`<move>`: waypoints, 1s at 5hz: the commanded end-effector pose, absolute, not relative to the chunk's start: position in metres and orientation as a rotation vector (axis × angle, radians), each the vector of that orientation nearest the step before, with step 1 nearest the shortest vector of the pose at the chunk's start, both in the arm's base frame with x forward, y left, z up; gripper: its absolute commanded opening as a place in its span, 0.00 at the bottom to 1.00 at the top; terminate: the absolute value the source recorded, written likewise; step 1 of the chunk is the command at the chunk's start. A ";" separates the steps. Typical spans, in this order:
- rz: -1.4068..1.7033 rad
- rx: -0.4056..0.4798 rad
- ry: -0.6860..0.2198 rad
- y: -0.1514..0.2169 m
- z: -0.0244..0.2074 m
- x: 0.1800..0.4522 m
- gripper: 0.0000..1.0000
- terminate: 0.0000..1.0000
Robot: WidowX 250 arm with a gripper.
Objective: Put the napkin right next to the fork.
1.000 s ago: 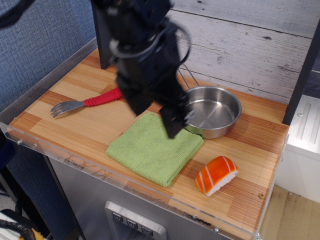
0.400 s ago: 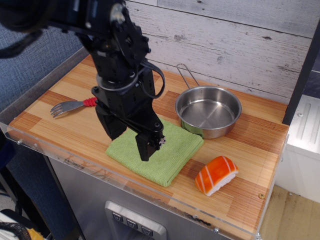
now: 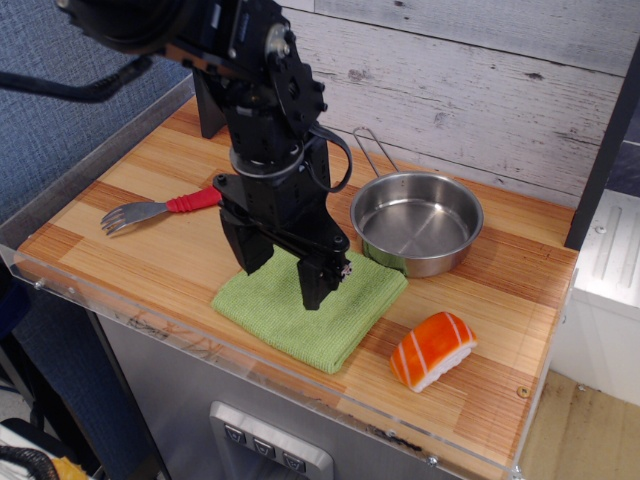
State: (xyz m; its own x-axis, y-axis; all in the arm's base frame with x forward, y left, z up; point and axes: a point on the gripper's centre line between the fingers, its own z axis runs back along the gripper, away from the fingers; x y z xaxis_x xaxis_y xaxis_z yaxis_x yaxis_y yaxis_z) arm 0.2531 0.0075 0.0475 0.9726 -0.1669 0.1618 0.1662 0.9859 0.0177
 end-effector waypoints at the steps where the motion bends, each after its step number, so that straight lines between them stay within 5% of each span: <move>1: -0.160 0.024 -0.161 0.008 0.028 0.264 1.00 0.00; 5: -0.081 0.035 -0.165 0.038 0.014 0.273 1.00 0.00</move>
